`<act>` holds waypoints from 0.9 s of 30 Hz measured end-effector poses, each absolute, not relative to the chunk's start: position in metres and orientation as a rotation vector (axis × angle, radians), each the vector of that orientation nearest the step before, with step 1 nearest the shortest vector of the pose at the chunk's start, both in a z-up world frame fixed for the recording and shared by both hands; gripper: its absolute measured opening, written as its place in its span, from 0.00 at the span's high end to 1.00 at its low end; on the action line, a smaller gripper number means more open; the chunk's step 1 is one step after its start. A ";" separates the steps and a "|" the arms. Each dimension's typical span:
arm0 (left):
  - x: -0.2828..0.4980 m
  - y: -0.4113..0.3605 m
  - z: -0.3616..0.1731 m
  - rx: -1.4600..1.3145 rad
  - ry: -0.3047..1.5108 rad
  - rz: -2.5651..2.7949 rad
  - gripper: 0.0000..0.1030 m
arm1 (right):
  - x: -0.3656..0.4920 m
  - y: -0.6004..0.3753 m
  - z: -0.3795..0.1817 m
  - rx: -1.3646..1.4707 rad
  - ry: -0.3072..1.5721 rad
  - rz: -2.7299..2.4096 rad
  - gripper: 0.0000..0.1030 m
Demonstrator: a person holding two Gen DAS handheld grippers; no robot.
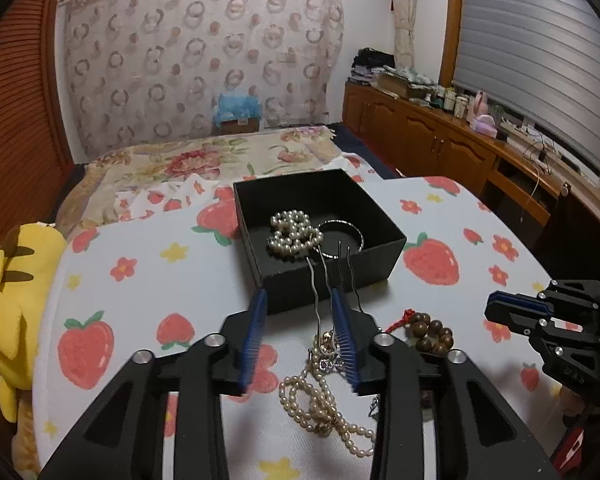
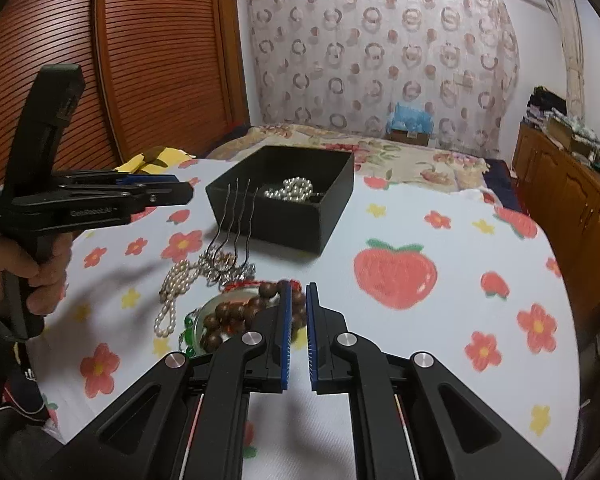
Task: Organize jewelry
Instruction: 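Close the left tool on the silver hair pins beside the box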
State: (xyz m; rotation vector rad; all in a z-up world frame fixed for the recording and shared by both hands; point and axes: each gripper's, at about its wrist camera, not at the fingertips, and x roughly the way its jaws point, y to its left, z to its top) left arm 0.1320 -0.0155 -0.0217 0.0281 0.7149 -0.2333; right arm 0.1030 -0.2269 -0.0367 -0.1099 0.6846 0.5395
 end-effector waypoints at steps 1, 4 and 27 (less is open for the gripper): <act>0.133 -0.017 -0.024 0.024 0.720 -0.238 0.66 | 0.102 -0.227 -0.038 -0.106 0.688 0.540 0.90; 0.139 -0.021 -0.030 0.013 0.737 -0.257 0.59 | 0.101 -0.228 -0.043 -0.093 0.700 0.542 0.75; 0.173 -0.040 -0.058 -0.007 0.829 -0.293 0.46 | 0.098 -0.238 -0.049 -0.077 0.710 0.542 0.73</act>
